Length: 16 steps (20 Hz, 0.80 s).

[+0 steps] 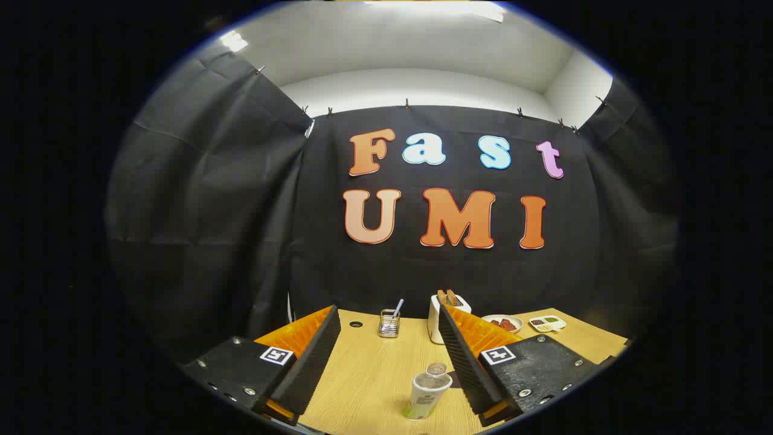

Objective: Take the bottle from table, then pour the juice into the cup, finally place the bottle on the coaster

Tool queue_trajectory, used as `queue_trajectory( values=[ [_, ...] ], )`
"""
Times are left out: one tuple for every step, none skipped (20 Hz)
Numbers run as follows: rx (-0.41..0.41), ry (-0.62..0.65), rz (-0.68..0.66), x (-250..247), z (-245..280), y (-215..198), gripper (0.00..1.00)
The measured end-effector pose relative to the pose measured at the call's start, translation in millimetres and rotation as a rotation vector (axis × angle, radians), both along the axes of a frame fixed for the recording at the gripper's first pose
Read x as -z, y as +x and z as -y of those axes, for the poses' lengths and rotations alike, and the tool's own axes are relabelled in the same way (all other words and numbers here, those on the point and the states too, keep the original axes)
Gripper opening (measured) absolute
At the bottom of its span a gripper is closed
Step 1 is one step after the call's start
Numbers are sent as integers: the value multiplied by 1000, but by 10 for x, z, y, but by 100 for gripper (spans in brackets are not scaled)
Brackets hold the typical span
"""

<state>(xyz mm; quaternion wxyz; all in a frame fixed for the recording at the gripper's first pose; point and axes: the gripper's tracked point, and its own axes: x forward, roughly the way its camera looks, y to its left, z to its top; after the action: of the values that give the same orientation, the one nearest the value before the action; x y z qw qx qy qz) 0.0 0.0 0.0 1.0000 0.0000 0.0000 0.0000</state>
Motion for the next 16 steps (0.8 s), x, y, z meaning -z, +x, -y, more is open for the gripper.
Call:
queue_trajectory(
  values=[
    [0,3,-2,9,11,-3,97],
    [1,8,-1,18,21,2,97],
    [1,13,-2,28,33,12,97],
    [2,18,-3,33,44,9,97],
    [2,21,-2,37,65,16,97],
    [8,23,-1,34,90,7,97],
    [12,23,-1,40,112,6,97],
    [18,24,-1,38,137,15,97],
    [21,26,0,33,161,7,97],
    [23,28,3,27,172,-3,97],
    [23,31,5,21,179,-12,97],
    [23,33,7,13,182,-15,97],
    [23,33,8,10,188,-9,97],
    [25,33,10,8,206,-1,97],
    [26,31,10,7,214,0,97],
    [28,31,11,5,229,-4,97]
  ],
)
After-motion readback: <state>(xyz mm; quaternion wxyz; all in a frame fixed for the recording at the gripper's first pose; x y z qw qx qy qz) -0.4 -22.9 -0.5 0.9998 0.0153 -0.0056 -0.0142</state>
